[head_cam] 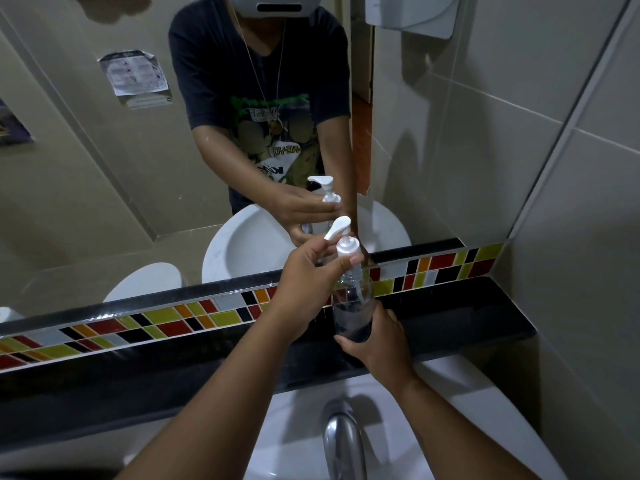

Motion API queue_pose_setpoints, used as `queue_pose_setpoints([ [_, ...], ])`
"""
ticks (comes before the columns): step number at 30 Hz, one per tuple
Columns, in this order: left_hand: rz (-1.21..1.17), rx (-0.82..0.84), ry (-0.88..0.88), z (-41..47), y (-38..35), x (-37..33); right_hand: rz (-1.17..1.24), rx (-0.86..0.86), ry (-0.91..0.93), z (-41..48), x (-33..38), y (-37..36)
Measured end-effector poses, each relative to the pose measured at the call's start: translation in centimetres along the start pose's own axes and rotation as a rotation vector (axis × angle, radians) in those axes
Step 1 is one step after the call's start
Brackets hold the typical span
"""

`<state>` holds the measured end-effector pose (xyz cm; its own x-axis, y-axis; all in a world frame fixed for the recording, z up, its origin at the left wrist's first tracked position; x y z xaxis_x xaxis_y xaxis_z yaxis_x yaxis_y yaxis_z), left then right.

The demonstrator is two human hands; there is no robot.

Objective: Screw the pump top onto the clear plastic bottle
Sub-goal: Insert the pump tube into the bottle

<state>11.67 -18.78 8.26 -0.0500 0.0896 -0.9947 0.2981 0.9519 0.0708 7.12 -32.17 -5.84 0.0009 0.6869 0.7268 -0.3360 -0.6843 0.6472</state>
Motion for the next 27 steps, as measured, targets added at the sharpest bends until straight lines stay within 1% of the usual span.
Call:
queue_pose_setpoints([
  [6, 0.038, 0.029, 0.013, 0.2, -0.3, 1.4, 0.007, 0.003, 0.012, 0.0, -0.1, 0.0],
  [10, 0.022, 0.023, 0.021, 0.3, -0.1, 2.0, 0.001, 0.000, 0.001, 0.0, -0.3, -0.1],
  [15, 0.077, 0.035, 0.025, 0.4, -0.2, 2.6, 0.009, 0.001, -0.003, 0.0, -0.3, -0.4],
  [23, 0.053, 0.030, 0.021, 0.0, -0.6, 2.4, 0.017, 0.000, 0.004, 0.1, -0.5, -0.4],
  [27, 0.100, 0.015, 0.008, -0.2, -0.4, 2.3, 0.010, 0.006, -0.011, 0.1, -0.5, -0.4],
])
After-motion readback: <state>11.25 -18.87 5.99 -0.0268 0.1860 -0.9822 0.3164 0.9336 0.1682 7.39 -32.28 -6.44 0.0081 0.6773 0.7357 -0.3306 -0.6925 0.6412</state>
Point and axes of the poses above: each hand's wrist, its own z-axis towards the middle knuckle, its own y-axis out of the back of the hand, x = y × z, the point moved 7 cm from there along z, towards the middle knuckle, and after that the axes turned 8 degrees about y, right-handed, at the moved point
